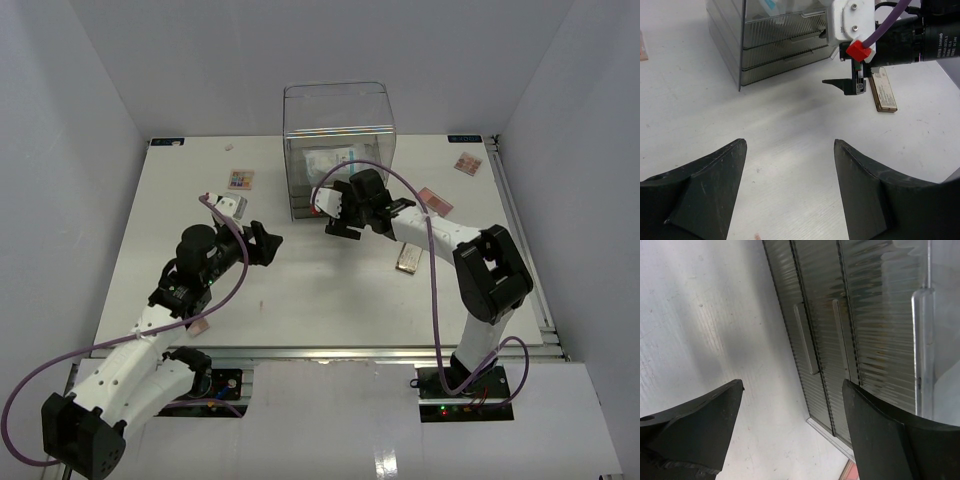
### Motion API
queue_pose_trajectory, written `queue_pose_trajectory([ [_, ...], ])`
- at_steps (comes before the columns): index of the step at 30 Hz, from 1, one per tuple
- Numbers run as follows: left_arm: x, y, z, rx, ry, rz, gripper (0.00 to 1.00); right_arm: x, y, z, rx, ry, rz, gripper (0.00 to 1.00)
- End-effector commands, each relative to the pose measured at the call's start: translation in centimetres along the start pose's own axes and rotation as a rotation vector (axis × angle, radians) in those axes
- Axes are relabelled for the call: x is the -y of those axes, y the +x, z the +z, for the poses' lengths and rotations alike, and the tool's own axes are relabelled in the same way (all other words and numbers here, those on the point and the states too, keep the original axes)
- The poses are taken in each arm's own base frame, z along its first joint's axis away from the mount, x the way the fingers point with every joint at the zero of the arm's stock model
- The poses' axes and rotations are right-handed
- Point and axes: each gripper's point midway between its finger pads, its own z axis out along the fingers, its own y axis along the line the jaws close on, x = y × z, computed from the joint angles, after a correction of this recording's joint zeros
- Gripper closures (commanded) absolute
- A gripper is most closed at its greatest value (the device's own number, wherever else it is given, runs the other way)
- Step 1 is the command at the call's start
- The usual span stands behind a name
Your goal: Organize the makeup
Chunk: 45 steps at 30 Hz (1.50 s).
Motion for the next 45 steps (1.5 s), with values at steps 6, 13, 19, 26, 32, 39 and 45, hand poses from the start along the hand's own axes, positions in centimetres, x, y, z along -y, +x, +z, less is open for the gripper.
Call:
queue_pose_trajectory([
  [6,0.3,0.0,0.2,0.007,0.034,-0.024,0.19,1.6,-2.0,-0.3,0.088,0.066,0.0,0.07],
  [13,2.5,2.7,2.5,-0.086,0.172,-0.251,0.23,-5.8,-4.9,-8.5,0.347,-0.284,0.104,0.09],
  [19,4.1,4.8,6.6,-0.112,0.283,-0.698,0.32,-4.3,-1.2,-15.6,0.552,-0.279,0.339,0.13],
  [26,3.1,7.5,15.5,-0.068,0.173,-0.867,0.28,1.1,5.4,-22.6,0.63,-0.052,0.543,0.17],
  [32,1.8,8.7,21.4,0.008,0.115,-0.952,0.27,0.7,7.0,-23.5,0.643,-0.027,0.598,0.22],
  [39,-0.5,9.9,24.5,0.102,0.066,-1.02,0.28,0.8,8.1,-23.1,0.617,0.001,0.608,0.22],
  [45,-1.9,9.4,25.8,0.207,0.055,-1.083,0.39,0.7,8.0,-23.3,0.621,0.01,0.59,0.22],
])
